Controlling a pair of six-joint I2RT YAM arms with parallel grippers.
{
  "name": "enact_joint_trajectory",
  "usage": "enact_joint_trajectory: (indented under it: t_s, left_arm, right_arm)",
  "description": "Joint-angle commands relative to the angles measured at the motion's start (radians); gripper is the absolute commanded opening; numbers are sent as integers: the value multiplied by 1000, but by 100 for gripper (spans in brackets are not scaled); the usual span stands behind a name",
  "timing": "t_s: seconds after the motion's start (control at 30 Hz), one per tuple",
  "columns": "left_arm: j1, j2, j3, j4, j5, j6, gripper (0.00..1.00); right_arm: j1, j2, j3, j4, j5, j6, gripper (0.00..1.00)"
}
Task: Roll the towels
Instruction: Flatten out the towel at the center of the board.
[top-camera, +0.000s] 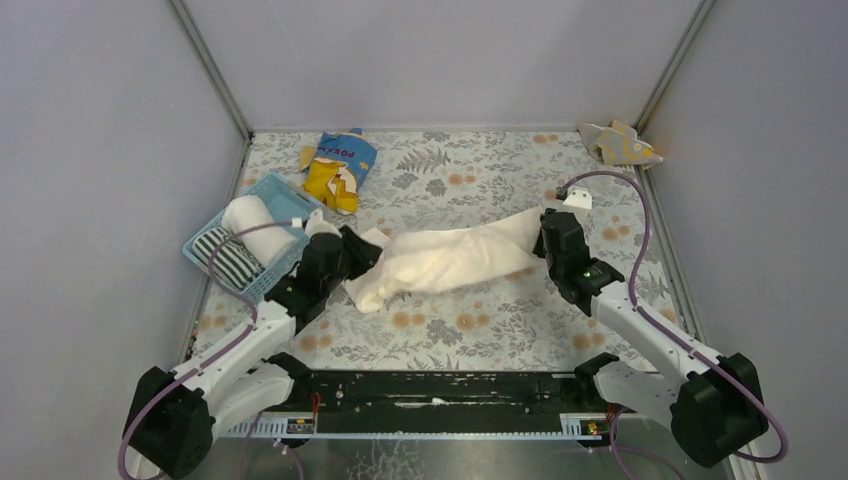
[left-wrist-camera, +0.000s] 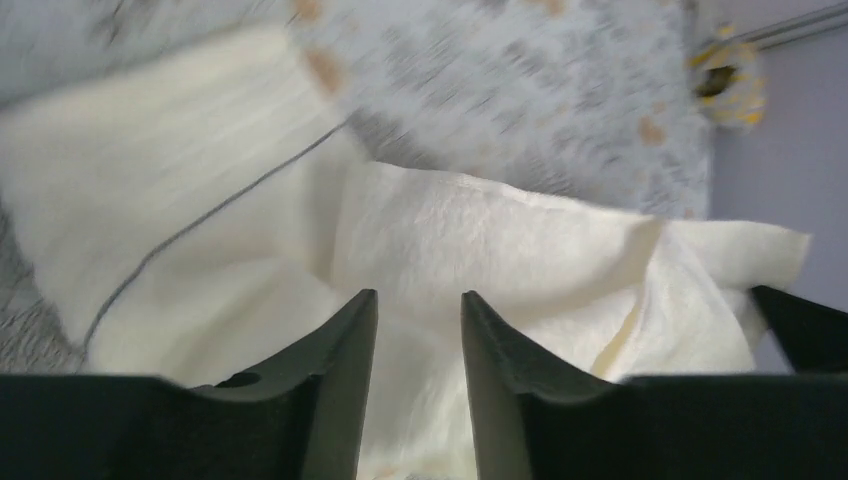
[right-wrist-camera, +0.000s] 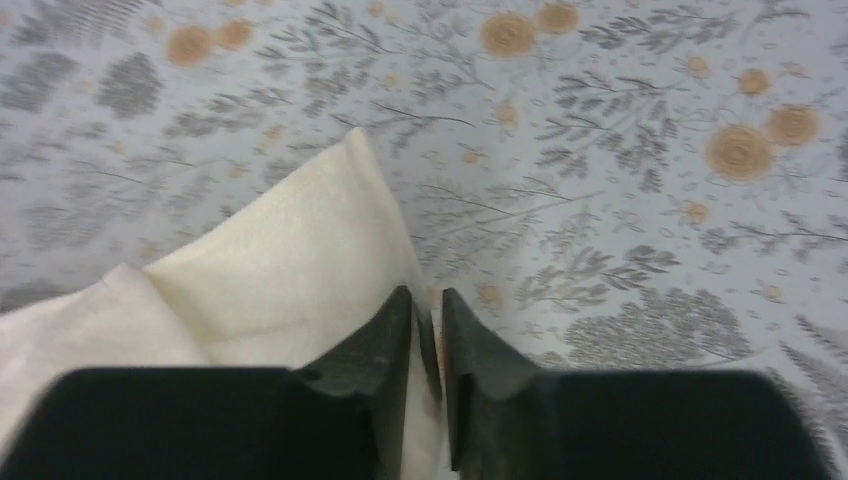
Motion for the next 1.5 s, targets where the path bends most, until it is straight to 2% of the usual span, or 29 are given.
enact_joint_trajectory:
  t_s: [0.0,0.07,0.2,0.33,0.4,0.47,0.57,0.7,0.87,1.0,1.13,1.23,1.47]
  left_arm:
    - [-25,-94,-231,48,49,-223,47]
    - [-49,-141,-265,-13,65,-225,61]
    - [-55,-223,-200,-234,21,-131,75]
    - [-54,-205,-79,-344,-85,-12,80]
    - [-50,-129,-11,-364,-108,39,82]
    - [-40,-19,66,-363,-104,95,84]
    - [-21,199,191,-370,-93,169,84]
    - [11,445,359,-396,-120,254,82]
    - [67,691,529,-429,-138,337,74]
    - [121,808,614,-438,-138,393,64]
    - [171,906,684,-458,-50,460,61]
    - [185,971,724,-486,-42,495,55]
    - [199,1063,788,-542,10,596,55]
  right_arm:
    - [-35,33,-42,-74,87,29,38]
    - [-35,43,-40,-117,80,59,48]
    - [-34,44,-12,-144,0,35,57]
    - [-34,70,39,-115,-181,-62,65]
    - [-33,109,86,-120,-252,-106,66]
    - [-34,161,140,-165,-242,-118,66]
    - [-54,251,192,-208,-157,-147,67]
    - [-132,354,227,-229,-209,-127,64]
    - [-183,410,212,-177,-238,-107,63]
    - [-210,455,224,-163,-250,-109,61]
    - [-247,486,219,-140,-293,-94,60]
    - [-258,505,220,-130,-323,-90,59]
    - [-268,529,219,-120,-339,-82,59]
